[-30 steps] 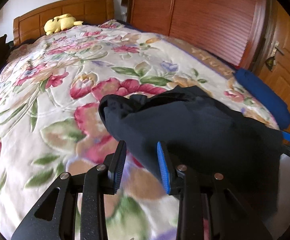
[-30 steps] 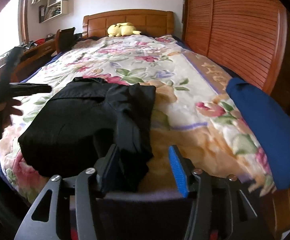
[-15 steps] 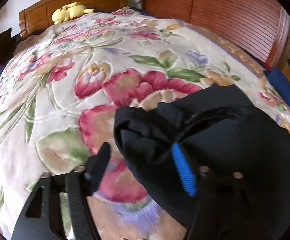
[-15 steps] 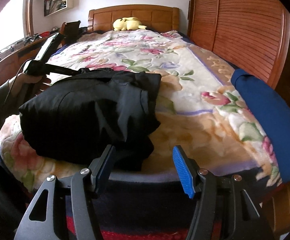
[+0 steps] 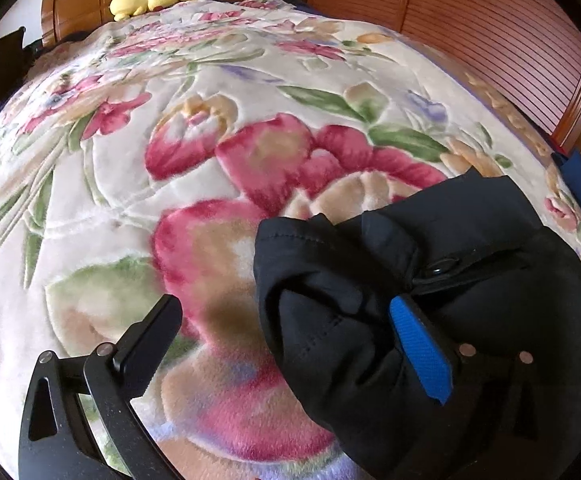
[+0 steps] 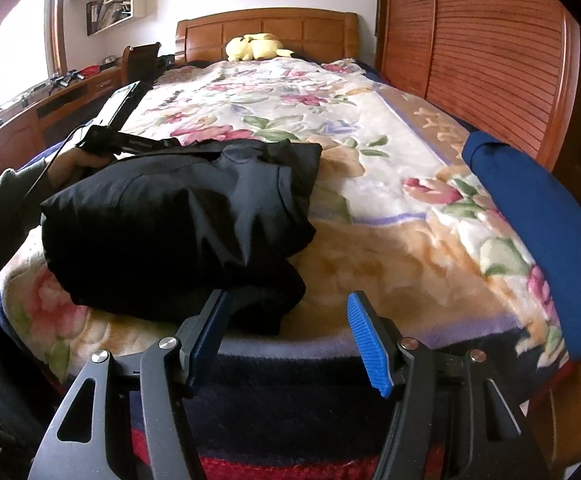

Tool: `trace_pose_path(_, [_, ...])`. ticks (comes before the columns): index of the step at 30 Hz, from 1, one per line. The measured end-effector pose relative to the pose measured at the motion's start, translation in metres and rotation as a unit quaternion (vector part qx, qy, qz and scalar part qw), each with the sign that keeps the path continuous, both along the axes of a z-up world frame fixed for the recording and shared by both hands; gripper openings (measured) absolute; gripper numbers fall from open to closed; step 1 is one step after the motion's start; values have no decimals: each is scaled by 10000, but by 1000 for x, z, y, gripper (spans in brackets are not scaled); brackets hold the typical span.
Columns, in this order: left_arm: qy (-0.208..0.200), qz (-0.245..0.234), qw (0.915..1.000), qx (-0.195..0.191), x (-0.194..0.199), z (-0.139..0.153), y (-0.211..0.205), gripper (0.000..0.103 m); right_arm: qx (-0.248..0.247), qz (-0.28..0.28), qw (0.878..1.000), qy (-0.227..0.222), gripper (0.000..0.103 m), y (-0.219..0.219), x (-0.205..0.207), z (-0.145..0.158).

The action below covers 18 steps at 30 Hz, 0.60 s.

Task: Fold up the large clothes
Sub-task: 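Close the left tool on the coat bundle and lift it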

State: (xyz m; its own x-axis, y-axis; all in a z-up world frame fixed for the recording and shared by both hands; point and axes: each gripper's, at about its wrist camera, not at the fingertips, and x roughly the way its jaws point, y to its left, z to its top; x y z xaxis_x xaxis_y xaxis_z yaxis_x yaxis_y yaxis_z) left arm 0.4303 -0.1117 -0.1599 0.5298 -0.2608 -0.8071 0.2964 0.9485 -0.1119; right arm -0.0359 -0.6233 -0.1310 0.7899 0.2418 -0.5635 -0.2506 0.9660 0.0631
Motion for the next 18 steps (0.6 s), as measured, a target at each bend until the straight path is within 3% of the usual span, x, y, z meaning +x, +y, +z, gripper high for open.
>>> trace_pose_path(6, [145, 12, 9997, -174, 2, 3, 5, 103, 158, 71, 9996, 207, 63, 2, 11, -9])
trace_pose_path(12, [-43, -49, 10000, 30, -2, 8, 5, 103, 555, 103, 9981, 237, 63, 0, 20, -7])
trace_pose_path(18, [-153, -101, 9997, 190, -5, 13, 4, 103, 614, 251, 9972, 354, 63, 10, 33, -15])
